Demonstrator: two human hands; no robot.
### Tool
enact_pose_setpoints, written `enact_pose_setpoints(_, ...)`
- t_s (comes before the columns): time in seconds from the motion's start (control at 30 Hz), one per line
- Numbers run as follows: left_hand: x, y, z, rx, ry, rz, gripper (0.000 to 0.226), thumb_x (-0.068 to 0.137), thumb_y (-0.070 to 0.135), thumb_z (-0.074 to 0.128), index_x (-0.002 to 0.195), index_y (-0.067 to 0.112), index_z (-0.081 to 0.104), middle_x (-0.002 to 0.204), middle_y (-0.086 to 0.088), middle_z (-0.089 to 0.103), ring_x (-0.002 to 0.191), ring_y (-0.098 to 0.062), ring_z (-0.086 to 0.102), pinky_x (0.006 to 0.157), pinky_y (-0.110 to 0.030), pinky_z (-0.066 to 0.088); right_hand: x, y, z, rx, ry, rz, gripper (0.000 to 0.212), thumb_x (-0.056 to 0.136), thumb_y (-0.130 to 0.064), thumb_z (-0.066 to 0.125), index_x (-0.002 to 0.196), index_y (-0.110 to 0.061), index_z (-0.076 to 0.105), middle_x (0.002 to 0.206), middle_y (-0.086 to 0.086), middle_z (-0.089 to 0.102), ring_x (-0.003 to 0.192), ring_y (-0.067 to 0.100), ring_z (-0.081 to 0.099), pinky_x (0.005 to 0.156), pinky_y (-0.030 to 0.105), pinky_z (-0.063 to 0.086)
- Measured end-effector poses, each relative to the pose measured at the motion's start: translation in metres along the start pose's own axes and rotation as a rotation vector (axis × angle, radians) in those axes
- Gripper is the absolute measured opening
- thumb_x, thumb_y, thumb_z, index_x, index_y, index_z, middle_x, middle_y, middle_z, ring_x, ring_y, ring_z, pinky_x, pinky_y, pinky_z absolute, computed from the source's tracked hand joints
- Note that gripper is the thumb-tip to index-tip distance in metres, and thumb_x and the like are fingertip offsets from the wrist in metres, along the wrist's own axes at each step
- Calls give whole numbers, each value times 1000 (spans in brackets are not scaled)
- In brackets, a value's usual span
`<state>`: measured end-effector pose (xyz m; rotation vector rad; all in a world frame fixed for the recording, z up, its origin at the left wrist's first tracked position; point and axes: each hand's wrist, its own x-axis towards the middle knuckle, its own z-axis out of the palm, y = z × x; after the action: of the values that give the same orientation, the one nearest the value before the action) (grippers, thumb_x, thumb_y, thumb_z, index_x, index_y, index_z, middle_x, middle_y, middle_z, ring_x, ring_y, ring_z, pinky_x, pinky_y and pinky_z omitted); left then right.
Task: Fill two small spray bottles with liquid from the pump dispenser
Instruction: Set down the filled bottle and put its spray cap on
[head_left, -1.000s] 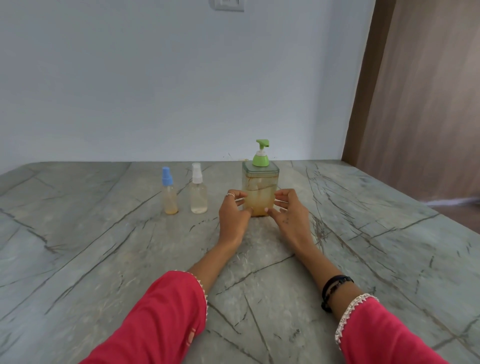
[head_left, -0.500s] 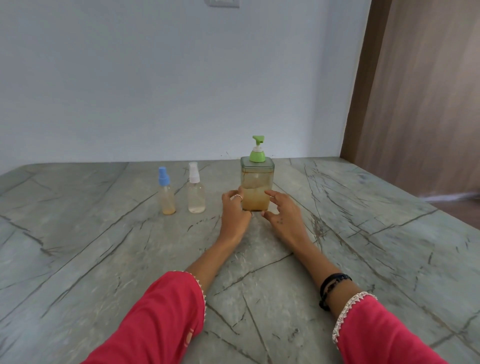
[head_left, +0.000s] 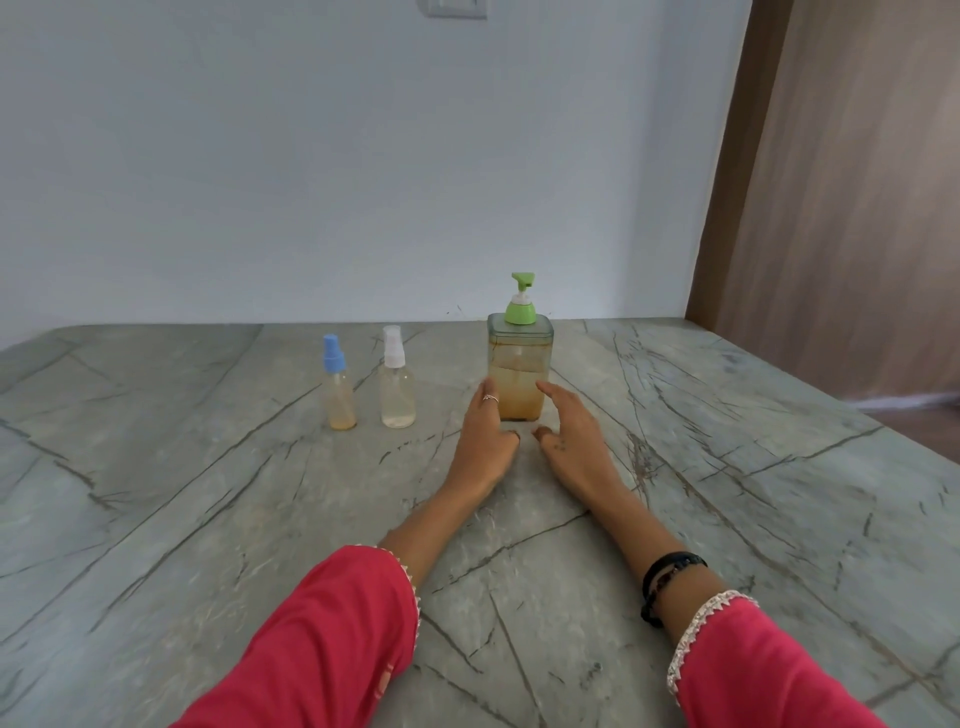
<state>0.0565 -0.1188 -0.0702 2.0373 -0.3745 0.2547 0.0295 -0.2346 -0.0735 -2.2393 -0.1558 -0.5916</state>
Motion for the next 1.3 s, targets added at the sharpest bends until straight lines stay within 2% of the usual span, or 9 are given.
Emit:
enact_pose_setpoints(0.07,-4,4,-4,19,166,25,61,85,-5,50,141,10,30,141,-6,36,130,-19,38,98,-16,29,0,-5,-1,-34,129,-29,42,93,-9,54,134,-13,47,132,3,49,125,16,44,89,10,26)
enact_pose_setpoints(0.17,-8,10,-14,-15,392,36,50,86,-3,51,133,10,38,134,-8,39,126,-20,40,92,-15,29,-1,-18,-2,-75,206,-129,25,94,-12,54,118,-11,59,117,2,59,109,16,55,83,15,34)
enact_pose_setpoints(0.37,-13,15,-40,-195,665,-219,65,81,-7,53,140,4,28,142,-15,28,128,-30,33,97,-28,33,5,-53,23,-7,-19,-142,23,92,-8,56,113,-5,65,111,8,67,101,18,62,83,14,41)
enact_pose_setpoints(0.5,-13,-1,-53,-282,610,-374,67,82,-11,45,143,1,21,147,-15,22,131,-32,33,108,-37,32,17,-71,53,45,-107,-52,29,90,-5,57,117,1,62,109,15,67,102,23,63,82,16,42)
enact_pose_setpoints(0.6,-8,-11,-60,-317,511,-399,63,84,-10,37,144,1,19,149,-15,23,130,-31,37,108,-39,34,26,-80,75,74,-132,75,35,89,-6,57,122,4,58,119,19,63,112,28,58,96,28,43)
enact_pose_setpoints(0.73,1,-18,-67,-319,440,-437,62,89,-6,31,147,6,14,151,-13,25,132,-29,37,108,-38,34,38,-83,94,43,-160,172,40,91,-13,56,129,1,52,126,16,59,118,28,54,97,34,42)
enact_pose_setpoints(0.93,11,-19,-67,-324,428,-448,56,90,-4,31,144,9,25,139,-13,45,122,-29,47,96,-31,40,58,-78,101,-60,-188,156,43,89,-25,59,130,-13,51,126,7,59,115,24,56,91,36,46)
enact_pose_setpoints(1.17,21,-20,-58,-327,300,-401,49,85,-8,31,130,5,46,116,-19,60,105,-31,57,88,-36,48,63,-63,93,6,-113,195,37,89,-24,62,122,-9,56,117,8,65,107,24,60,84,35,48)
enact_pose_setpoints(1.3,17,-17,-59,-247,282,-344,53,84,-8,35,136,4,38,130,-16,52,115,-29,52,92,-30,43,61,-62,88,47,-109,216,53,88,-24,64,135,-6,46,130,14,57,120,27,53,95,34,42)
